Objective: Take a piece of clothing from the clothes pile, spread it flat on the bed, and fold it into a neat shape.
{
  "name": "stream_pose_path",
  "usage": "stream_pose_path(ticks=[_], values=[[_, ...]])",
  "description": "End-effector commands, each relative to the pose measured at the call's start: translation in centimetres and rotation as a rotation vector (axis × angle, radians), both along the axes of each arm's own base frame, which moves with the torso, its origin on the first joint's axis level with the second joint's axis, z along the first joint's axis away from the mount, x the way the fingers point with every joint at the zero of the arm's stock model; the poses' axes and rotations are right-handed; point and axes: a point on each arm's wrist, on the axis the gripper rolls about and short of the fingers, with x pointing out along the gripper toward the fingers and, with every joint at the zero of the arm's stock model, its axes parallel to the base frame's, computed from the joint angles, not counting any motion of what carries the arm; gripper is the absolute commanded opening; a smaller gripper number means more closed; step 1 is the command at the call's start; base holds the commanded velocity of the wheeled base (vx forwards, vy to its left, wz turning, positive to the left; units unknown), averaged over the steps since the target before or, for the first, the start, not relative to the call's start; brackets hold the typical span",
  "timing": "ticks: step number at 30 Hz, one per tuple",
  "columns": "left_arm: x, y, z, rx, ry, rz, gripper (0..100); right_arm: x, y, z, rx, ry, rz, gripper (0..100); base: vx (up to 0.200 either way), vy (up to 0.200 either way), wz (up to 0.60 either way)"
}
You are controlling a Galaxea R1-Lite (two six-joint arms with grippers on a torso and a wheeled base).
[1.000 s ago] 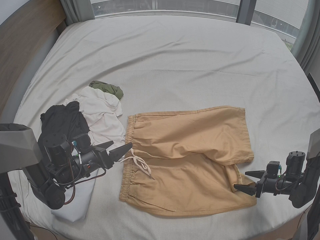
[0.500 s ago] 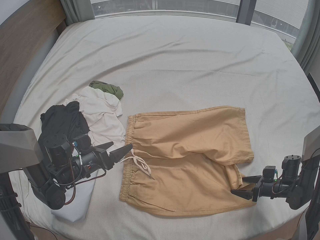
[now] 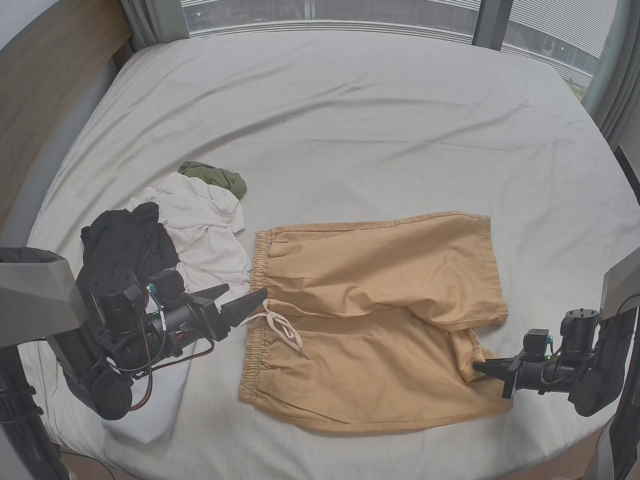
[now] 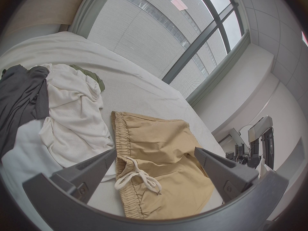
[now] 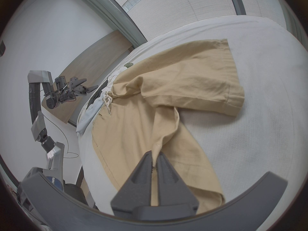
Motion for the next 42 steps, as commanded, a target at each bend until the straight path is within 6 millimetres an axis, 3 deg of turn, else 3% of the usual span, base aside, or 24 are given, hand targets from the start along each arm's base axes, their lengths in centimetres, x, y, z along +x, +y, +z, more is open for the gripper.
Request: stream_pose_path(ticks=[1, 12, 27, 42], values=[[0.0, -0.1, 0.0, -0.002, -0.002, -0.004, 100, 0.5, -0.9, 0.4, 0.001, -0.033, -0.036, 0, 0.0, 0.0, 0.0], [-0.1, -0.2, -0.1, 0.0, 0.002, -0.006, 100, 1.8, -3.2, 0.3, -0.001, -0.06, -0.127, 0, 0.0, 0.0, 0.0], [-0.1, -0.4, -0.3, 0.002, 0.008, -0.013, 100, 2.7, -4.6, 0.0, 0.0, -0.06, -0.177, 0, 0.0, 0.0, 0.0], [-0.1, -0.5, -0.6, 0.005, 0.018, -0.016, 100, 5.4, -6.0, 0.9, 0.031, -0.11, -0.267, 0, 0.0, 0.0, 0.0]])
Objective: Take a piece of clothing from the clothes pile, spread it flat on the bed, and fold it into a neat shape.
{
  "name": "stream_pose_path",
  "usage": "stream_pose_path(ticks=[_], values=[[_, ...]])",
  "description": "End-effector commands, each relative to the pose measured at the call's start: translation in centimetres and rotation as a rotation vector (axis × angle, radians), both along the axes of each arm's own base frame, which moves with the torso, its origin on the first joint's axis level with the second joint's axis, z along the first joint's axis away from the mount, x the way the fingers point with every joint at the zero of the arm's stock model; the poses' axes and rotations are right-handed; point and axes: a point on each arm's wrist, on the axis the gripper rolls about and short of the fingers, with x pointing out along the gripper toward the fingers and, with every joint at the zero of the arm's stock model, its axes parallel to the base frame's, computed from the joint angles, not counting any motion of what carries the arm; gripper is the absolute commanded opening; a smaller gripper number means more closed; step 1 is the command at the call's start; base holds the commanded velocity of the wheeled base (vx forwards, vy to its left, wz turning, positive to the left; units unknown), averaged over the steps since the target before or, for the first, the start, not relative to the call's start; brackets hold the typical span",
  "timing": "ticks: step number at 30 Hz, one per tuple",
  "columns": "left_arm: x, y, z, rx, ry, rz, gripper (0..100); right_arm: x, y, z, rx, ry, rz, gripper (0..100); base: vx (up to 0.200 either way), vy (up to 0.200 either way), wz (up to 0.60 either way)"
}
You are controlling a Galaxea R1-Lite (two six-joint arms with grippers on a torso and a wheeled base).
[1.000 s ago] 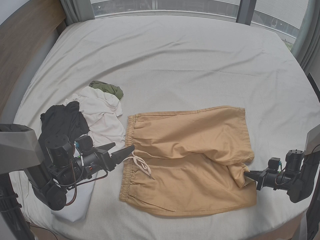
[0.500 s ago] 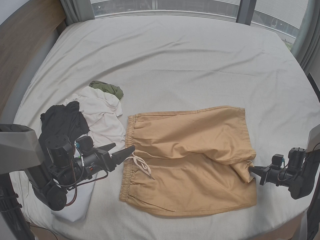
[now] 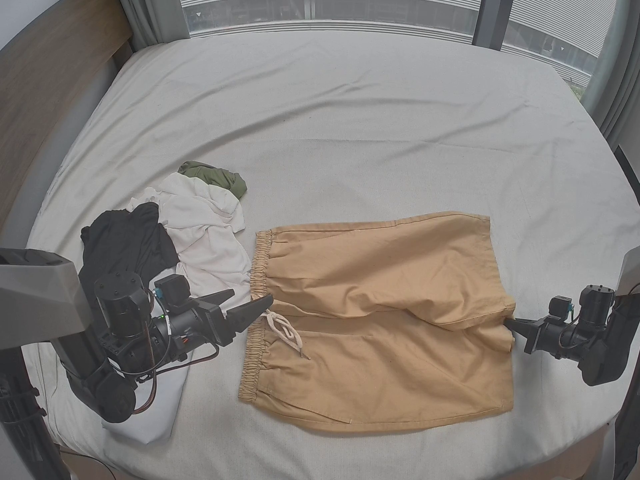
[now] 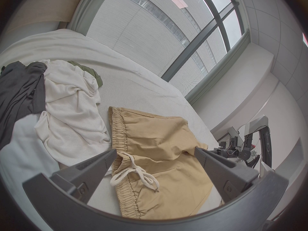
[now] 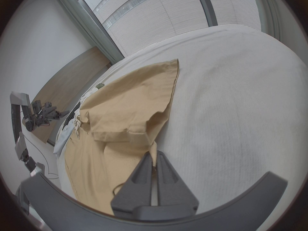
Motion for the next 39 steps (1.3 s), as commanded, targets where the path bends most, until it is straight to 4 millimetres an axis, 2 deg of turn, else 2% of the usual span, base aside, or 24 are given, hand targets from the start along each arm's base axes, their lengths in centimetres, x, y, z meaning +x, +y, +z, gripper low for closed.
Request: stream_pose_path(ticks=[1, 13, 14, 21, 22, 24, 27, 28, 30, 39], values=[[0.0, 0.0, -0.1, 0.0, 0.001, 0.001, 100, 0.9, -0.1, 0.3, -0.014, -0.033, -0.027, 0, 0.0, 0.0, 0.0], [-0.1, 0.0, -0.2, 0.002, 0.008, 0.001, 100, 1.4, 0.3, 0.8, -0.008, -0.068, -0.047, 0, 0.0, 0.0, 0.0], [-0.2, 0.1, -0.3, 0.003, 0.015, 0.001, 100, 1.5, 0.3, 0.8, -0.008, -0.07, -0.047, 100, 0.0, 0.0, 0.0], [-1.0, 0.6, -0.5, 0.009, 0.045, 0.004, 100, 1.4, 0.0, 1.5, -0.013, -0.094, -0.059, 100, 0.0, 0.0, 0.0], [-1.5, 0.7, -0.7, 0.014, 0.058, 0.001, 100, 1.2, -0.3, 2.8, -0.021, -0.132, -0.071, 100, 0.0, 0.0, 0.0], [-2.6, 1.0, -0.5, 0.014, 0.08, -0.033, 100, 0.9, -0.7, 4.1, -0.027, -0.165, -0.087, 100, 0.0, 0.0, 0.0], [-3.4, 1.2, -0.4, 0.011, 0.093, -0.067, 100, 0.8, -0.8, 4.8, -0.029, -0.183, -0.091, 100, 0.0, 0.0, 0.0], [-4.2, 1.4, -0.5, 0.012, 0.116, -0.092, 100, 0.5, -0.7, 5.9, -0.014, -0.202, -0.095, 100, 0.0, 0.0, 0.0], [-4.6, 1.5, -0.9, 0.021, 0.135, -0.094, 100, 0.3, -0.5, 6.7, 0.005, -0.213, -0.095, 100, 0.0, 0.0, 0.0], [-6.4, 2.3, -2.0, 0.072, 0.203, -0.102, 100, 0.1, -0.4, 7.8, 0.006, -0.252, -0.091, 100, 0.0, 0.0, 0.0]])
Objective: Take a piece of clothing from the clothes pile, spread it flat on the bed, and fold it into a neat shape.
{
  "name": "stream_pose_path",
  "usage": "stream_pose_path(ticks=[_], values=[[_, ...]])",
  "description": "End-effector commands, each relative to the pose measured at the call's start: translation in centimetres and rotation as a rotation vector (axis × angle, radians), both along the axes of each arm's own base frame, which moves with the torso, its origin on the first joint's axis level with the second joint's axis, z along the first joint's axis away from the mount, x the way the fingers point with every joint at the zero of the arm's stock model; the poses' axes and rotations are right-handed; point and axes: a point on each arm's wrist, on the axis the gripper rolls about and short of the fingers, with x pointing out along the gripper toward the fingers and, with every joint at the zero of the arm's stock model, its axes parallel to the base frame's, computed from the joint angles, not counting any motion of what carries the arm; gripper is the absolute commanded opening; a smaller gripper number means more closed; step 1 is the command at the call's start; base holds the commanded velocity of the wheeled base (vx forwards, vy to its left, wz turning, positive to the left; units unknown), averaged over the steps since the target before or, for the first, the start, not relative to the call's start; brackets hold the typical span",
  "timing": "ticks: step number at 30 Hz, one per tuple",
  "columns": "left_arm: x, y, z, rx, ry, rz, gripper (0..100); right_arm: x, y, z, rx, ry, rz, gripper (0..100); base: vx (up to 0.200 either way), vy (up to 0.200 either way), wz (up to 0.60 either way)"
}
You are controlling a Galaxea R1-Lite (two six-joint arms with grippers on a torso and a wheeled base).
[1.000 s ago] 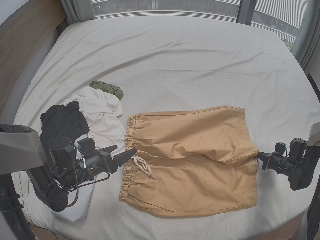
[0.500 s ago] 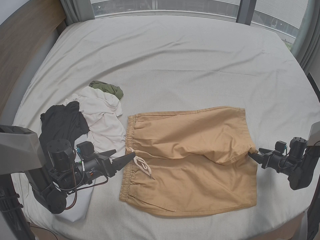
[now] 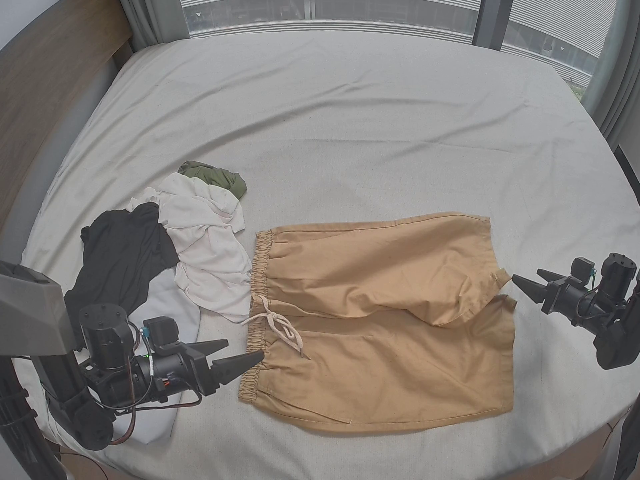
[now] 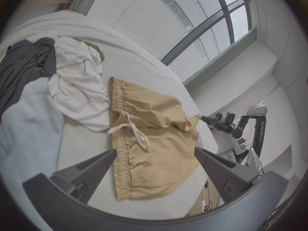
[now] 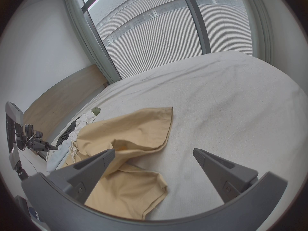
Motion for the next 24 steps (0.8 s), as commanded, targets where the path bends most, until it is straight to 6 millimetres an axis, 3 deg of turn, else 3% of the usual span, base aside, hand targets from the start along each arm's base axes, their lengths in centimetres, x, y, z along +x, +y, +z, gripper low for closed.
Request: stream_pose_path(ticks=[1, 10, 24], values=[[-1.1, 0.4, -0.5, 0.035, 0.028, -0.009, 100, -0.3, 0.0, 1.4, -0.01, -0.051, -0.002, 100, 0.0, 0.0, 0.0], [-2.0, 0.7, -2.7, 0.081, 0.144, -0.015, 100, -0.4, 0.1, 2.1, -0.013, -0.073, 0.001, 100, 0.0, 0.0, 0.0], [-1.7, 0.6, -5.6, 0.129, 0.245, -0.021, 100, -0.4, 0.4, 2.2, -0.013, -0.076, 0.01, 100, 0.0, 0.0, 0.0]])
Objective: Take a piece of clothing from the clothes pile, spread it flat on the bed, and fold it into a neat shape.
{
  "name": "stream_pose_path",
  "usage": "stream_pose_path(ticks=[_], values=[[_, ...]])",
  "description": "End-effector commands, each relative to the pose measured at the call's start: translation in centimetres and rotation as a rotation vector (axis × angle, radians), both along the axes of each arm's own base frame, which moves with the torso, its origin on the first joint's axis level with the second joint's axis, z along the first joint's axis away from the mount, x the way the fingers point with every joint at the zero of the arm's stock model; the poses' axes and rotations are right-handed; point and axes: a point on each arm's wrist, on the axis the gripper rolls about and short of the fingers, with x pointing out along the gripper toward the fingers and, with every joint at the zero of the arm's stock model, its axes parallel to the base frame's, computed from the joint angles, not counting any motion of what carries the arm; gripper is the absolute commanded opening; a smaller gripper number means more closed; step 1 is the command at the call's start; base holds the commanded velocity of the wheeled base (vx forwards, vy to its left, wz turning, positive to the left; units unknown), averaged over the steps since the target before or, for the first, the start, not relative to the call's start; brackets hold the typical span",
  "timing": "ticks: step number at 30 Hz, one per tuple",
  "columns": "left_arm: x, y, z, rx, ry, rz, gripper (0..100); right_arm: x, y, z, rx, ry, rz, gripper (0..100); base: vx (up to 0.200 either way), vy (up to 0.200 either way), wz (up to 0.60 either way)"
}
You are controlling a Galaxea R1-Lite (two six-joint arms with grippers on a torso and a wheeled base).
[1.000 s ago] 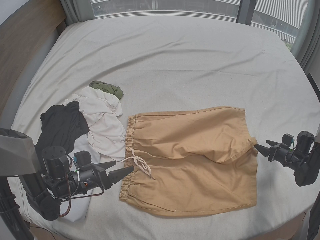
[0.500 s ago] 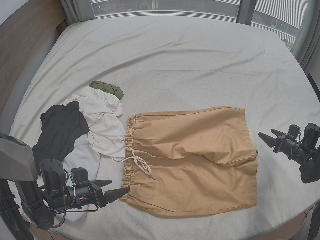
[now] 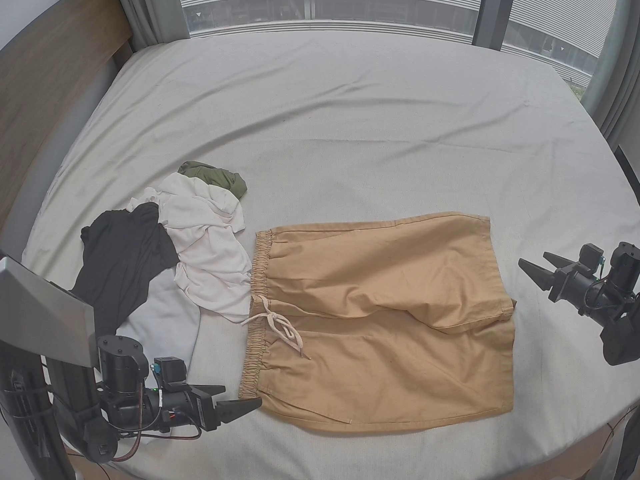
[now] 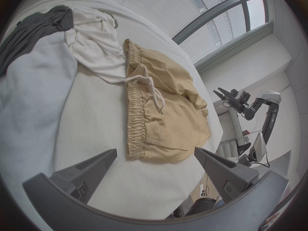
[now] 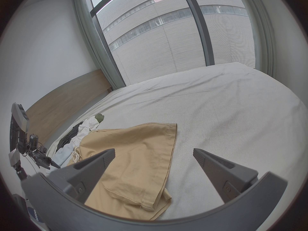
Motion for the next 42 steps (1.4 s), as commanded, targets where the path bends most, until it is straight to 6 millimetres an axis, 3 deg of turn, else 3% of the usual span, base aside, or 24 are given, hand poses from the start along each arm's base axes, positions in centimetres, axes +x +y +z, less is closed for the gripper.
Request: stream_pose_path(ticks=[1, 33, 34, 42], values=[[0.0, 0.0, -1.2, 0.025, 0.039, -0.011, 100, -0.1, 0.2, 0.0, 0.001, -0.001, 0.006, 100, 0.0, 0.0, 0.0], [1.5, -1.2, -2.9, 0.032, 0.039, -0.037, 100, 0.0, 0.4, -0.1, 0.002, 0.004, 0.013, 100, 0.0, 0.0, 0.0], [1.5, -1.2, -2.9, 0.032, 0.039, -0.037, 0, 0.0, 0.4, -0.1, 0.002, 0.004, 0.013, 100, 0.0, 0.0, 0.0], [1.9, -1.4, -3.2, 0.031, 0.034, -0.038, 0, -0.1, 0.4, -0.2, 0.001, 0.008, 0.014, 100, 0.0, 0.0, 0.0]])
